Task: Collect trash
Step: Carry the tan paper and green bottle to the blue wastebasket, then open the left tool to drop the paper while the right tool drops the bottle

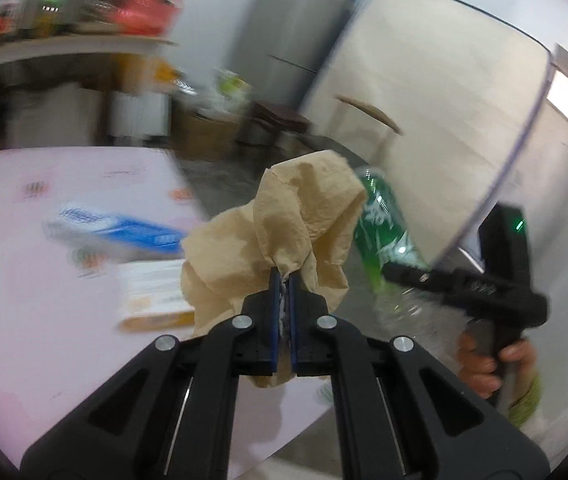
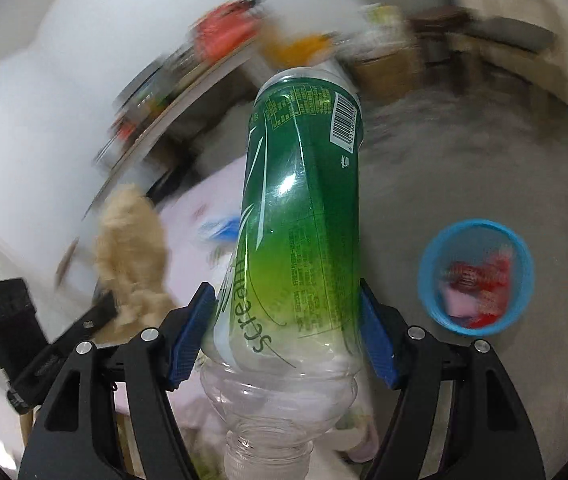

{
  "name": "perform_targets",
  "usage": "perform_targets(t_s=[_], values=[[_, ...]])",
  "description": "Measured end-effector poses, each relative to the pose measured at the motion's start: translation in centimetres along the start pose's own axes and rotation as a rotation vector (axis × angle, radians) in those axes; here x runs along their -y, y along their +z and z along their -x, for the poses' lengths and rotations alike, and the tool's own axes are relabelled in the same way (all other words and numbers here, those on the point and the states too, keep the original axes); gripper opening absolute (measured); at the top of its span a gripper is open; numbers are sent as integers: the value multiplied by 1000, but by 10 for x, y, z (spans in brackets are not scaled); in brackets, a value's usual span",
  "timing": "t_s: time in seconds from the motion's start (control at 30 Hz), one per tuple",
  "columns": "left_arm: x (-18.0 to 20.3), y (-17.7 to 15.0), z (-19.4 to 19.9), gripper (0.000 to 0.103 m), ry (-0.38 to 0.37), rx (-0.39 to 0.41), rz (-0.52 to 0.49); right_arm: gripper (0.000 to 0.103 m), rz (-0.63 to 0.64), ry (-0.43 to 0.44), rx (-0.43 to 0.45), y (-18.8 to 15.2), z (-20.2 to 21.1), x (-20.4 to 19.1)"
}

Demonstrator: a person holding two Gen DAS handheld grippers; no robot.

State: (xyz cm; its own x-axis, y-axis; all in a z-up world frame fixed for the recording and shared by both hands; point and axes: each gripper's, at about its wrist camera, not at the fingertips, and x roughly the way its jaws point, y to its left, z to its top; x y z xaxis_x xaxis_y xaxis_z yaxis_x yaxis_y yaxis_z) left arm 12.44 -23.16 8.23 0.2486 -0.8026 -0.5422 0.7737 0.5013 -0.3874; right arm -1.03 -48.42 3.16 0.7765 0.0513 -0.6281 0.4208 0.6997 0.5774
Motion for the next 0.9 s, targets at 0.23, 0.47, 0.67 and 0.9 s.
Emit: perform_targets(t_s=[0.23,0.47,0.67,0.9], values=[[39,29,-154,3,-130,-295,59,68,-316,-135,28,-18,13,127],[48,17,-306,4,-41,-524,112,68,-465,-132,-22,-39,-13,177],[24,-15,-396,52,114,-687,196,68,-495,-143,-33,-36,-28,185],[14,1,-361,61,110,-637,195,68,-444,-141,-130,-38,-53,188]])
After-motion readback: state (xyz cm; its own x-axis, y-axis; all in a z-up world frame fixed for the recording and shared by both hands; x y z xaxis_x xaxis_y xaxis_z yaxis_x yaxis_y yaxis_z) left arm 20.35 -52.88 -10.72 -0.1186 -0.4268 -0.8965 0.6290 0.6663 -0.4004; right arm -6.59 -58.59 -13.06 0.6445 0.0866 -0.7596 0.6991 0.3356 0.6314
